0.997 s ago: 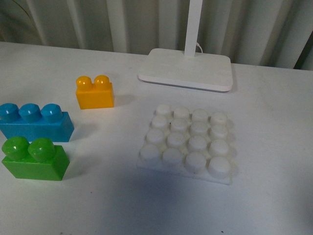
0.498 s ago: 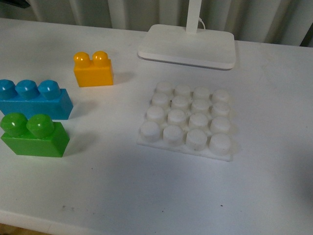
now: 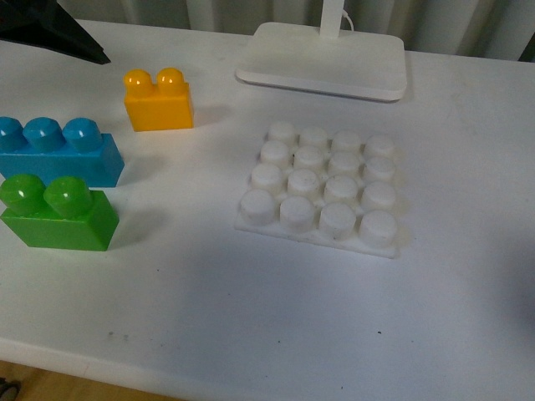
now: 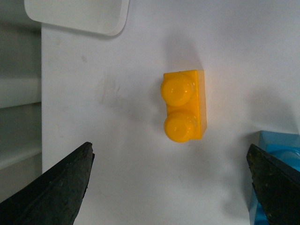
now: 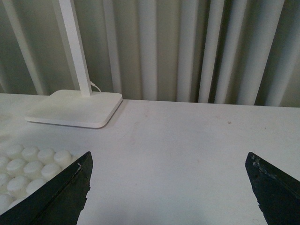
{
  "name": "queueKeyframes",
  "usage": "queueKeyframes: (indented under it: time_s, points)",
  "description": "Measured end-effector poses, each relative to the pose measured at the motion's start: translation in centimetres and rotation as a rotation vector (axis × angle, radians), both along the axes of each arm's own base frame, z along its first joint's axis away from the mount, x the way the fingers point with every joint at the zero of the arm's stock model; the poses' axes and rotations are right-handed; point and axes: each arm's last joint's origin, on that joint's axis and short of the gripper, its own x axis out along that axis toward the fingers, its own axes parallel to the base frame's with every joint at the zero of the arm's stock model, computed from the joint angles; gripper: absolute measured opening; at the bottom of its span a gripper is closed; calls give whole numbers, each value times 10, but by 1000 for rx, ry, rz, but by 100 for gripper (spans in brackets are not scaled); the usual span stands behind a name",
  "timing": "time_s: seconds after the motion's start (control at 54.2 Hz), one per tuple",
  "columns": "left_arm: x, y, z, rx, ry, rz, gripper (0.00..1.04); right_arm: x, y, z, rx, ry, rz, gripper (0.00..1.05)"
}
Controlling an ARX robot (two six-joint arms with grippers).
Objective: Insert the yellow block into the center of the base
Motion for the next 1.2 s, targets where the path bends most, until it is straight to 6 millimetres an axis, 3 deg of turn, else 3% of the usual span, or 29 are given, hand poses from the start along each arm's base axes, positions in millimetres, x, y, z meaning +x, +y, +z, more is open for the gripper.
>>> queueKeyframes:
  time_s: [0.425,1.034,1.2]
  points:
    - [19,-18,-27,-33,81,33,98,0,0,0,0,0,0,96]
    - [43,-23,-67,-33,149,70,98,0,0,0,0,0,0,96]
    - [46,-20,-74,-22,174,79,63,0,0,0,0,0,0,96]
